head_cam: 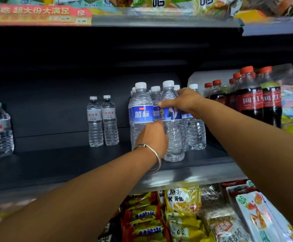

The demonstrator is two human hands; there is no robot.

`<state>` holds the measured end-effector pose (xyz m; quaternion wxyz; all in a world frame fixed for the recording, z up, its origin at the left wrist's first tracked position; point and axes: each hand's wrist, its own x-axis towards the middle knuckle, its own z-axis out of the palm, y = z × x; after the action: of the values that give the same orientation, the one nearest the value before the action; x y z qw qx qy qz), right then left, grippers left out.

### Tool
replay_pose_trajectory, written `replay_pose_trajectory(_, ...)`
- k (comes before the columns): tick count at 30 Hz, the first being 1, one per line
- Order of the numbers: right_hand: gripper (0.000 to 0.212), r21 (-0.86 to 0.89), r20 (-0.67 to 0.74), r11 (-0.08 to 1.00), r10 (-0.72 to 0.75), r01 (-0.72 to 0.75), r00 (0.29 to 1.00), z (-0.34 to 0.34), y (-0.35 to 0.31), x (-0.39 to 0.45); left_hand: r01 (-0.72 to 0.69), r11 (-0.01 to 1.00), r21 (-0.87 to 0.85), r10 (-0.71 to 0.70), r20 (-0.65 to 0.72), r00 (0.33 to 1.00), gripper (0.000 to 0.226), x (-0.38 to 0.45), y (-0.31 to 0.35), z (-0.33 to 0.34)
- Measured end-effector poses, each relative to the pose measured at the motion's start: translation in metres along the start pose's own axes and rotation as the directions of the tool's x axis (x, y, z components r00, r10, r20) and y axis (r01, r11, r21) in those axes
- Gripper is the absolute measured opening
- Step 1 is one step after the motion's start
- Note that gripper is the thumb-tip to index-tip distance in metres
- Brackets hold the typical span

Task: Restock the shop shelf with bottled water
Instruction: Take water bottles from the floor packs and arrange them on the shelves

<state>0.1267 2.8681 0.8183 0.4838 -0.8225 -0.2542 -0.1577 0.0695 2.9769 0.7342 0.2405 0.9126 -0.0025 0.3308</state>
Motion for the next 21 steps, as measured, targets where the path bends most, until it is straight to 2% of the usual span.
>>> replay_pose_trajectory(2,0.041,0.070,0.012,0.997,-0.018,0.017,1.000,-0.002,-0.001,-0.003,0.036,0.999,0.000,-0.036,0.030,0.999,0.030,-0.002,-0.002,0.001)
replay_pose_trajectory(6,0.023,0.185,0.064,0.983,-0.016,0.004,0.998,-0.006,-0.003,-0.006,0.075,0.995,0.065,-0.081,0.103,0.991,0.037,-0.005,0.001,0.009)
replay_pose_trajectory(10,0.034,0.142,0.103,0.990,0.006,-0.020,0.995,-0.007,-0.007,-0.011,0.079,0.993,0.085,-0.080,0.012,0.997,0.045,-0.008,0.005,0.012)
replay_pose_trajectory(13,0.050,0.067,0.041,0.998,0.013,-0.016,0.999,-0.004,-0.007,-0.012,0.034,0.989,0.146,-0.032,-0.016,0.999,0.043,-0.012,0.003,0.010)
replay_pose_trajectory(18,0.024,0.179,0.004,0.984,0.014,-0.015,1.000,-0.003,-0.007,-0.009,-0.029,0.979,0.202,0.037,-0.036,0.999,0.032,-0.017,0.005,0.004)
replay_pose_trajectory(21,0.037,0.170,0.045,0.985,0.027,-0.034,0.999,-0.003,-0.008,-0.012,-0.076,0.969,0.236,0.087,-0.038,0.995,0.032,-0.020,0.006,0.001)
